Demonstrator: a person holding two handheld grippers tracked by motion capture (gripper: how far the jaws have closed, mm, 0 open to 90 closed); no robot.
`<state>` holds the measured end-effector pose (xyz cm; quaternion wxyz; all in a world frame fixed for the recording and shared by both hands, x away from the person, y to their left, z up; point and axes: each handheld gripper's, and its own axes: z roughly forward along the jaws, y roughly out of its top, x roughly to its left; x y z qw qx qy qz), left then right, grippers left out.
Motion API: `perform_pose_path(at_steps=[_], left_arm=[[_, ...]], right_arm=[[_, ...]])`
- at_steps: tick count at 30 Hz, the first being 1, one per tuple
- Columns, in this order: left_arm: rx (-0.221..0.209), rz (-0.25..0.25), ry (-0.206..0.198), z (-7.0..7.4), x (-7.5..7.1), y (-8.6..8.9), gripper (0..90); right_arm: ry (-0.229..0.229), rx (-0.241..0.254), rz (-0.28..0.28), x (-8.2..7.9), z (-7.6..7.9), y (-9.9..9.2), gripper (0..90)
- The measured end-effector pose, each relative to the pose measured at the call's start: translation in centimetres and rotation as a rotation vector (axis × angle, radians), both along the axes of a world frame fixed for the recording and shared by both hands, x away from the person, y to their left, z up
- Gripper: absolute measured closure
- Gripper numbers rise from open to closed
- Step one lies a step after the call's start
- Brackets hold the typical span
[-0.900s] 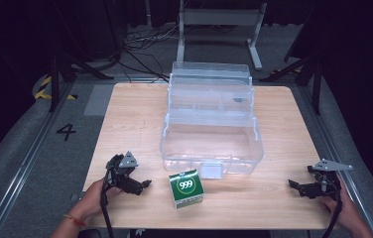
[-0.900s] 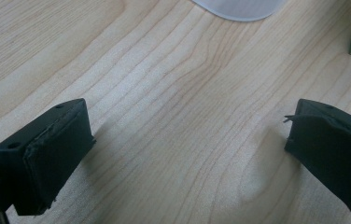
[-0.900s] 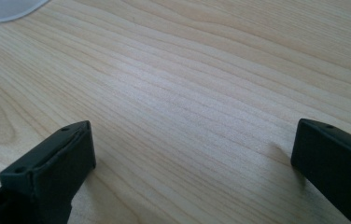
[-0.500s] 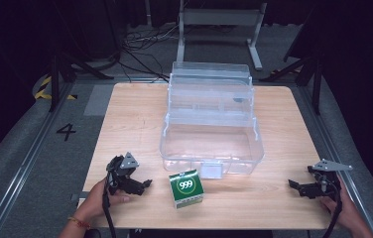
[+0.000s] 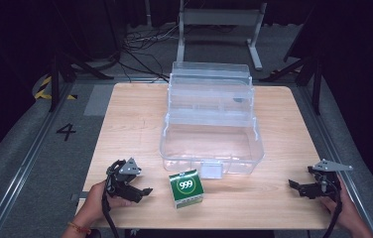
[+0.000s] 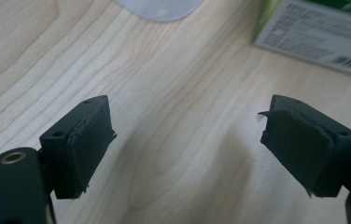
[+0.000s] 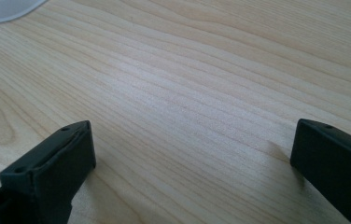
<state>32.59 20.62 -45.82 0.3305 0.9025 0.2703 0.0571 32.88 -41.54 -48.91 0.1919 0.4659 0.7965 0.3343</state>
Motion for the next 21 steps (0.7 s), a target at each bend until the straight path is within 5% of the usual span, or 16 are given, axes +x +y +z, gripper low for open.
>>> perform_pose_path(at_steps=[12, 17, 21], left_arm=[[-0.033, -0.118, -0.043, 3.1, -2.4, -2.8, 16.0], [0.003, -0.17, -0.067, 4.3, -2.8, -4.2, 15.9], [-0.017, -0.199, -0.069, 5.2, -3.0, -5.2, 16.0]], right_arm=[[0.001, 0.002, -0.002, 0.0, 0.0, 0.0, 0.3], [0.001, 0.002, -0.002, 0.0, 0.0, 0.0, 0.3], [0.001, 0.002, -0.002, 0.0, 0.0, 0.0, 0.3]])
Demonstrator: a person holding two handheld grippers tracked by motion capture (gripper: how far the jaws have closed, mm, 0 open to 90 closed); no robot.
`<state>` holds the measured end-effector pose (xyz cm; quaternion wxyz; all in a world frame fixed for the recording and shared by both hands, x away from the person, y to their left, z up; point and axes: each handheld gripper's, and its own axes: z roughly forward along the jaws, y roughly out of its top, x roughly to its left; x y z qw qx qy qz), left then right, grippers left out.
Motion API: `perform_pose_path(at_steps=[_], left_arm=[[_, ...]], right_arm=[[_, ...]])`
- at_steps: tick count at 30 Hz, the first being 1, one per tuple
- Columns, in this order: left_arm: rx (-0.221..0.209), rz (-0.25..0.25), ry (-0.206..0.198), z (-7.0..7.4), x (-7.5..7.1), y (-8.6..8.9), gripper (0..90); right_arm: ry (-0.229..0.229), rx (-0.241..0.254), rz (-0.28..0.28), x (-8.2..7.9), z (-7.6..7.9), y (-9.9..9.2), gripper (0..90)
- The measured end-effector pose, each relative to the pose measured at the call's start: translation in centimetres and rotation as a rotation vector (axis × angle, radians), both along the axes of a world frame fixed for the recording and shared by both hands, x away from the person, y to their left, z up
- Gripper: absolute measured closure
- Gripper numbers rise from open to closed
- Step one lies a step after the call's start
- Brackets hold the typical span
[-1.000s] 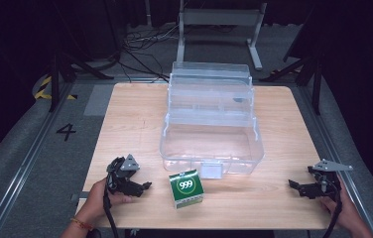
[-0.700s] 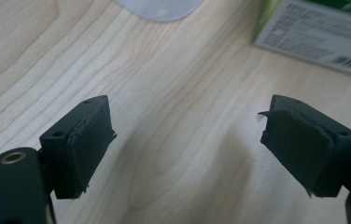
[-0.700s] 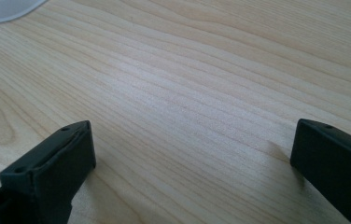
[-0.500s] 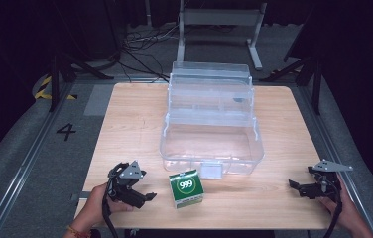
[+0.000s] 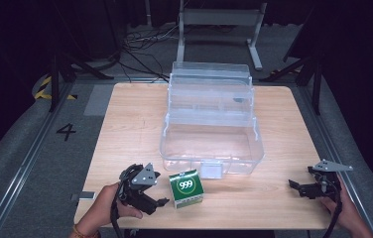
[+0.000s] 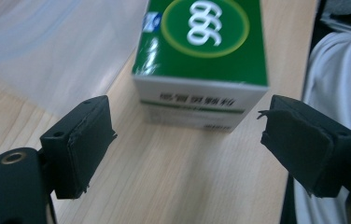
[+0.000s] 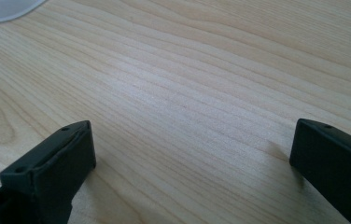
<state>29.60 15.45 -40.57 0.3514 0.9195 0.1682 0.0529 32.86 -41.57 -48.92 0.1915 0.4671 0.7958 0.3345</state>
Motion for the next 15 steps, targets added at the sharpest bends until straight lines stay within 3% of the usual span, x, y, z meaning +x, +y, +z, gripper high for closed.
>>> perform_pose_path(at_steps=[3, 11, 15], left_arm=[[0.015, -0.013, -0.026, 0.7, -0.3, -0.7, 15.7], [0.039, -0.05, -0.027, 1.6, -0.1, -2.5, 15.6], [0.075, -0.067, -0.037, 1.6, 0.1, -3.9, 15.1]], right_arm=[[0.0, 0.0, 0.0, 0.0, 0.0, 0.0, 0.3], [-0.001, 0.0, 0.001, 0.0, 0.0, 0.0, 0.4], [-0.001, 0.0, 0.003, 0.0, 0.0, 0.0, 0.3]])
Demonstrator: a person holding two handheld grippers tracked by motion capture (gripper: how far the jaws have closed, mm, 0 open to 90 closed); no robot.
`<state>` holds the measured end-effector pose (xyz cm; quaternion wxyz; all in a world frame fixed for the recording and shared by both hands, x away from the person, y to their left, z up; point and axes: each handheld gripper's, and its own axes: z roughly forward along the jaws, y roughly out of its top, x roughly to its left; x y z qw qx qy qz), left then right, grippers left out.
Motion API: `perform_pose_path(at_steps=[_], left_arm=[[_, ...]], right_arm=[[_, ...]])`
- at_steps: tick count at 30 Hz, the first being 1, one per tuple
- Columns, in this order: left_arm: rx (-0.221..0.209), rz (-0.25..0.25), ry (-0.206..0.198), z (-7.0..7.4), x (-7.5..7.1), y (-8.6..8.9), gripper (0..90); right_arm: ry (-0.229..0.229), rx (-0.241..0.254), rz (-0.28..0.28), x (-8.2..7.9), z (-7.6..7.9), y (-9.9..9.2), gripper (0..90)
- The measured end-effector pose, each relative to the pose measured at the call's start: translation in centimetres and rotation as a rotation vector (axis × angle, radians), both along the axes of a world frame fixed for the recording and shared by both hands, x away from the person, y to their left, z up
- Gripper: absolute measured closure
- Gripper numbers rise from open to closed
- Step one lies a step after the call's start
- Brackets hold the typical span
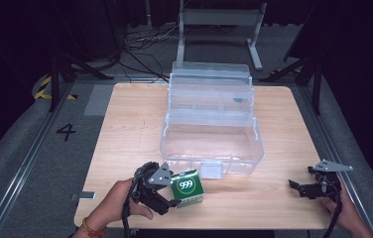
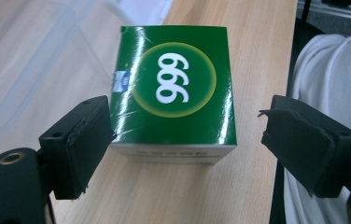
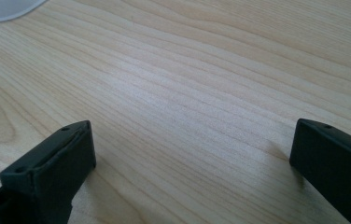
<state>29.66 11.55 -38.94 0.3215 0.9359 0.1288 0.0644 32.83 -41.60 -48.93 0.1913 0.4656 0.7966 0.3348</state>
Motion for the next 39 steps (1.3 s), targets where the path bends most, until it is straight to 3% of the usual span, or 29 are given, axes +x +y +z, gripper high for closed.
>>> perform_pose_path(at_steps=[6, 14, 17, 18, 24, 39], left_arm=[[0.023, -0.015, 0.014, -0.1, 0.6, -1.1, 13.1], [0.098, -0.044, 0.035, -0.4, 2.5, -2.8, 12.3], [0.102, -0.046, 0.049, -0.5, 2.7, -3.2, 11.3], [0.132, -0.055, 0.05, -0.8, 2.8, -3.7, 11.2], [0.177, -0.074, 0.084, -1.5, 3.3, -4.6, 10.9], [0.259, -0.102, 0.142, -2.8, 4.1, -6.1, 12.4]], right_arm=[[0.001, 0.0, 0.0, 0.0, 0.0, 0.0, 0.3], [0.0, 0.0, 0.0, 0.0, 0.0, 0.0, 0.4], [0.0, 0.0, 0.0, 0.0, 0.0, 0.0, 0.4], [0.0, 0.0, 0.0, 0.0, 0.0, 0.0, 0.4], [0.0, 0.0, 0.0, 0.0, 0.0, 0.0, 0.4], [-0.001, 0.0, 0.004, 0.0, 0.0, 0.0, 0.4]])
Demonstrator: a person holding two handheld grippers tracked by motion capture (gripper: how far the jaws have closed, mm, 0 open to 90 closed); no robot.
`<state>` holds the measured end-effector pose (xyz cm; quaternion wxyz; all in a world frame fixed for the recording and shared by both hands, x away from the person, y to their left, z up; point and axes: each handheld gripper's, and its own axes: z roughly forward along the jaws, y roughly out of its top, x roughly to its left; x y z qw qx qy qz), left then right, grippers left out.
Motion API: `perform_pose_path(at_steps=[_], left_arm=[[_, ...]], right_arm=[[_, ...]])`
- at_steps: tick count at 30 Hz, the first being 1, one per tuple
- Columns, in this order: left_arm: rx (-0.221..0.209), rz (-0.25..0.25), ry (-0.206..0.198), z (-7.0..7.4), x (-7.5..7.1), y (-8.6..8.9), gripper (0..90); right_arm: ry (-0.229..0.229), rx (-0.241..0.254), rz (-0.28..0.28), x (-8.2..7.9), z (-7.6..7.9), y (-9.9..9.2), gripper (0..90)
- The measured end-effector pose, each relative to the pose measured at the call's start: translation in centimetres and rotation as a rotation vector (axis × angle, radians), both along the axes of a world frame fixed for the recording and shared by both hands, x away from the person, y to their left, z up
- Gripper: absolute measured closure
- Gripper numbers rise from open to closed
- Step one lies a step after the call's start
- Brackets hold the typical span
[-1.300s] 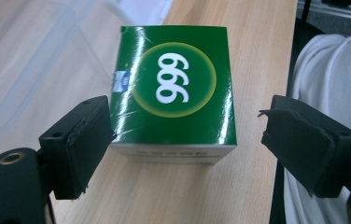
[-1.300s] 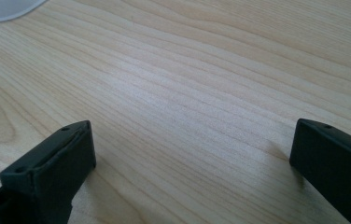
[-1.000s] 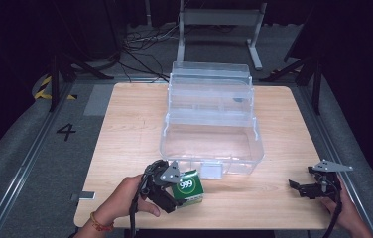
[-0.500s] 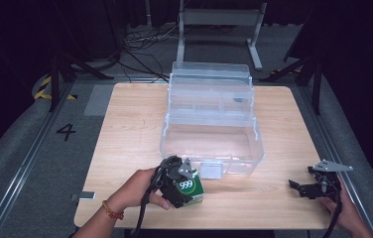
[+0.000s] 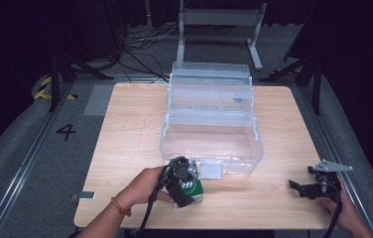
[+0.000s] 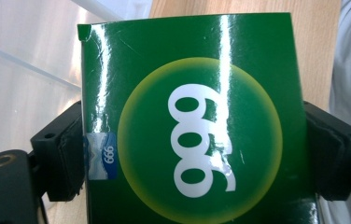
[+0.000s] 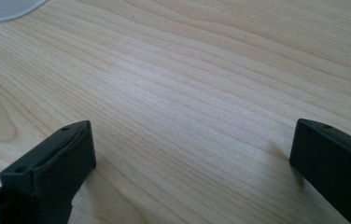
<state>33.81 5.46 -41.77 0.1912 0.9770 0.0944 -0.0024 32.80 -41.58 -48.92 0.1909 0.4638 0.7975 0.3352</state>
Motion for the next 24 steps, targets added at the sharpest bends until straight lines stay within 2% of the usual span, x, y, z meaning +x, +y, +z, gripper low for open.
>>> perform_pose_path(at_steps=[4, 7, 9, 12, 14, 15, 19, 24], left_arm=[[0.066, -0.043, -0.002, 0.0, 0.0, -0.3, 13.1], [0.088, -0.044, 0.004, -0.1, -0.1, -0.4, 13.5], [0.111, -0.07, -0.002, 0.0, -0.1, -0.4, 13.7], [0.114, -0.068, 0.003, 0.0, -0.3, 0.0, 14.0], [0.107, -0.068, 0.004, -0.1, -0.3, 0.2, 14.1], [0.101, -0.064, 0.002, -0.1, -0.5, 0.6, 14.2], [0.102, -0.056, -0.002, -0.1, -0.8, 1.6, 14.5], [0.101, -0.043, -0.002, -0.1, -1.1, 2.9, 14.7]], right_arm=[[-0.012, -0.012, -0.005, 0.0, 0.0, 0.1, 0.3], [-0.041, -0.035, -0.009, -0.2, 0.1, 0.3, 0.4], [-0.05, -0.043, -0.014, -0.3, 0.1, 0.4, 2.1], [-0.061, -0.027, -0.036, -0.2, 0.4, 0.1, 19.9], [-0.045, -0.014, -0.05, 0.0, 0.6, -0.1, 14.6], [-0.046, 0.009, -0.038, 0.0, 0.8, -0.1, 18.0], [-0.067, 0.045, 0.049, 0.1, 2.2, 0.5, 16.3], [-0.106, 0.033, 0.13, 0.9, 4.9, 2.6, 18.1]])
